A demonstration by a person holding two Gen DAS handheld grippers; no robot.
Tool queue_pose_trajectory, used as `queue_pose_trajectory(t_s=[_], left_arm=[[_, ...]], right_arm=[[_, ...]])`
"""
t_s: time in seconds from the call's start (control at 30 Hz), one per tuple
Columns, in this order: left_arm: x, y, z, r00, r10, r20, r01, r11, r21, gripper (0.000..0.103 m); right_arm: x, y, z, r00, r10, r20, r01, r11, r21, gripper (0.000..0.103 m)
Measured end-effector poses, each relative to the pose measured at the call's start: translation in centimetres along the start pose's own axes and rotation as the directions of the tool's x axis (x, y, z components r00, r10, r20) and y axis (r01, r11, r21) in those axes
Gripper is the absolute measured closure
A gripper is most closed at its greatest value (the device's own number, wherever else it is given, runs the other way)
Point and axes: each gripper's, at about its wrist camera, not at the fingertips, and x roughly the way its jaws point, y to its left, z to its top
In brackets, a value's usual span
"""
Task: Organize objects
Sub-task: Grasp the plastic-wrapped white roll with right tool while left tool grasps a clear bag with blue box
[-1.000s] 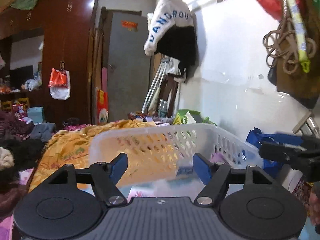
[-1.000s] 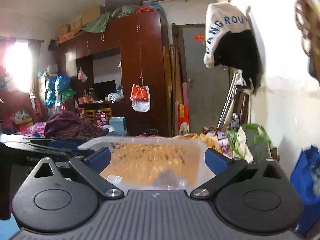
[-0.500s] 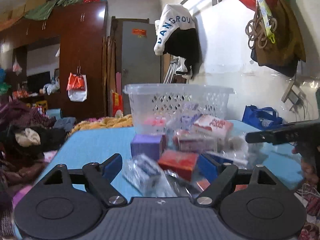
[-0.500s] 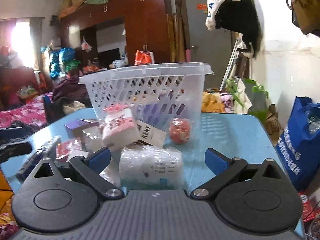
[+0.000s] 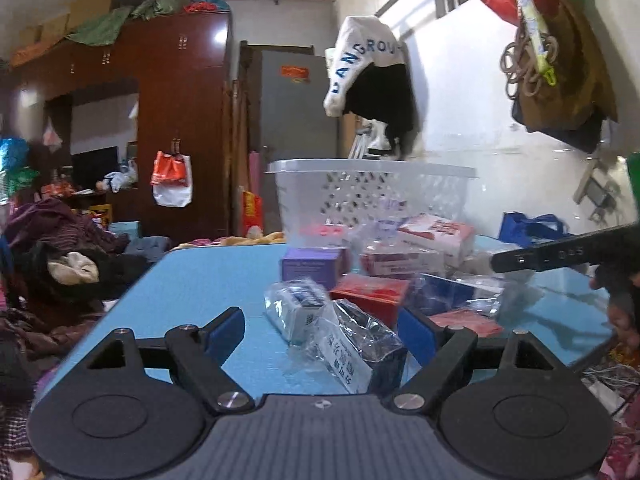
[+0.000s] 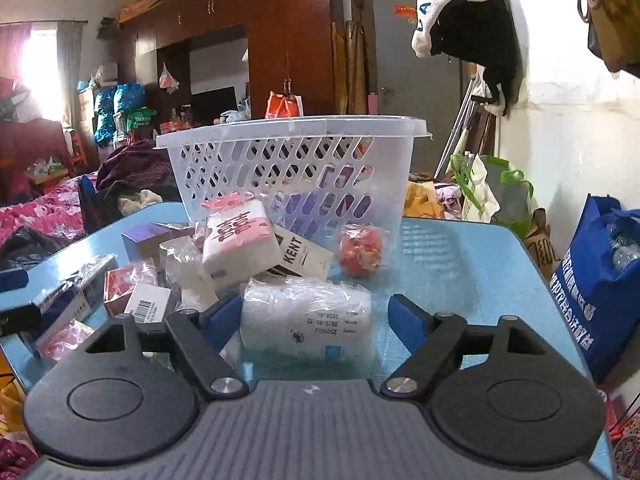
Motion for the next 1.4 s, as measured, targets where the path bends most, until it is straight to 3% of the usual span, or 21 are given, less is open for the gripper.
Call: queue_pose_trajectory(t_s=[0.1,0.23,0.47,0.53,0.6,0.83,1.03,1.4], left_arm=[[-0.2,0.1,0.0,1.000,0.029,0.009,-0.029,1.000,0.007,0.017],[-0.2,-0.6,-0.2,1.000,-0.015,0.005,0.015,1.000,0.017,0.017],[0.9,-1.1,-1.0,1.000,-0.012,-0.029,0.013,1.000,0.017,0.018],[1.5,-1.0,-1.2,0.999,-0.019,-0.045,0.019,1.000,0.005,0.024],[2.0,-1.0,-1.5,0.998,-0.013,-0.059,0.013,1.000,0.001,0.044],[1.3,-1.2,-1.7,1.000,0.001,0.008,-0.001,1.000,0.020,0.062],[0.9,-1.1,-1.6,0.999,-0.003,0.035,0.002,1.000,0.024,0.063],[0.0,-1.3,-1.2,0.996,-0.008,0.086,0.005,0.999,0.039,0.064]], right_arm=[[0.1,-0.2,0.1,1.000,0.012,-0.005,-0.012,1.000,0.009,0.024],[0.2,-0.3,0.3,1.000,0.023,-0.014,-0.023,1.000,0.010,0.024],[0.2,-0.3,0.2,0.999,0.029,-0.017,-0.029,1.000,0.009,0.024],[0.2,-0.3,0.2,0.999,0.025,-0.024,-0.025,1.000,0.003,0.025],[0.4,-0.1,0.3,0.999,0.020,-0.033,-0.020,1.000,-0.007,0.028],[-0.4,0.1,0.1,1.000,-0.008,0.023,0.008,1.000,-0.025,0.029],[-1.2,0.0,-0.1,0.995,-0.002,0.096,0.004,1.000,-0.014,0.029],[-1.5,-0.2,-0.2,0.992,0.004,0.125,-0.006,1.000,0.010,0.029]])
